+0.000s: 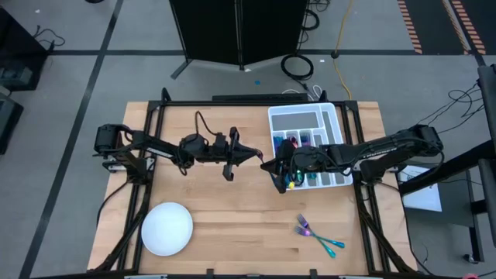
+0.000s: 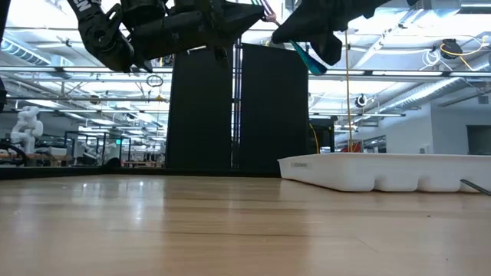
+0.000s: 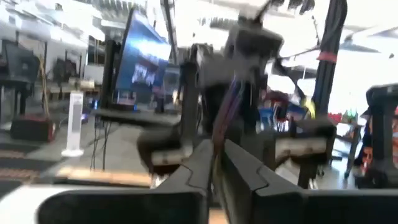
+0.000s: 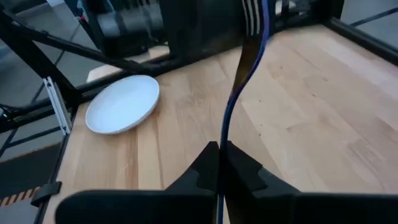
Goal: Sort silverware
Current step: Put the blue fork into the utensil organizer
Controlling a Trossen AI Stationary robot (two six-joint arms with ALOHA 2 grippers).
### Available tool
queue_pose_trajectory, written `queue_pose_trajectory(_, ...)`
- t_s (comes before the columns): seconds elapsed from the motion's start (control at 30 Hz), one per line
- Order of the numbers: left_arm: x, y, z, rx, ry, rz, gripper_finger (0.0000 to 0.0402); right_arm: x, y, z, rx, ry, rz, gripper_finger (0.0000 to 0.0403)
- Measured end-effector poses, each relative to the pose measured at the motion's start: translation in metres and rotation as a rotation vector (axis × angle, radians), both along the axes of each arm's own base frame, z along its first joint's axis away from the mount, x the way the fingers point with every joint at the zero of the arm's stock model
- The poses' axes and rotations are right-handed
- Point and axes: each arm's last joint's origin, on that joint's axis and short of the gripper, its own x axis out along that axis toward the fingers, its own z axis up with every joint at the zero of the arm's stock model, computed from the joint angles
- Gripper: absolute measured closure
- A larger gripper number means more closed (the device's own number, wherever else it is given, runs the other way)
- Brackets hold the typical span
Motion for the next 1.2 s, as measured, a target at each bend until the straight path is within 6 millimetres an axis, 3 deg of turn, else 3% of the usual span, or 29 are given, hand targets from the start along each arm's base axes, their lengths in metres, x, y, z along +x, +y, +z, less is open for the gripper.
queue_pose_trajectory(0.27, 0.002, 0.001, -0.007, -0.036, 0.077, 0.047, 0.0266, -0.016, -0.004, 0.014, -0.002, -0.012, -0.011, 0.0402)
queue_pose_trajectory(0.4, 0.002, 0.007, -0.009, -0.063, 0.098, 0.004, 0.0246, -0.038, -0.014, 0.017, 0.023, 0.035, -0.098, 0.0403)
queue_pose_trajectory(0.53, 0.000, 0.015, -0.008, -0.093, 0.104, -0.094, 0.0245, -0.072, -0.032, -0.007, 0.149, 0.054, -0.229, 0.0403)
queue_pose_trajectory(0.77, -0.001, 0.022, -0.007, -0.119, 0.101, -0.119, 0.0244, -0.124, -0.060, -0.080, 0.473, 0.123, -0.489, 0.0403)
queue_pose_trajectory(0.93, -0.002, 0.022, -0.006, -0.111, 0.080, -0.106, 0.0244, -0.139, -0.071, -0.109, 0.572, 0.165, -0.566, 0.0403)
queue_pose_trajectory(1.2, -0.003, 0.025, -0.004, -0.108, 0.065, -0.095, 0.0244, -0.146, -0.083, -0.124, 0.613, 0.206, -0.638, 0.0403)
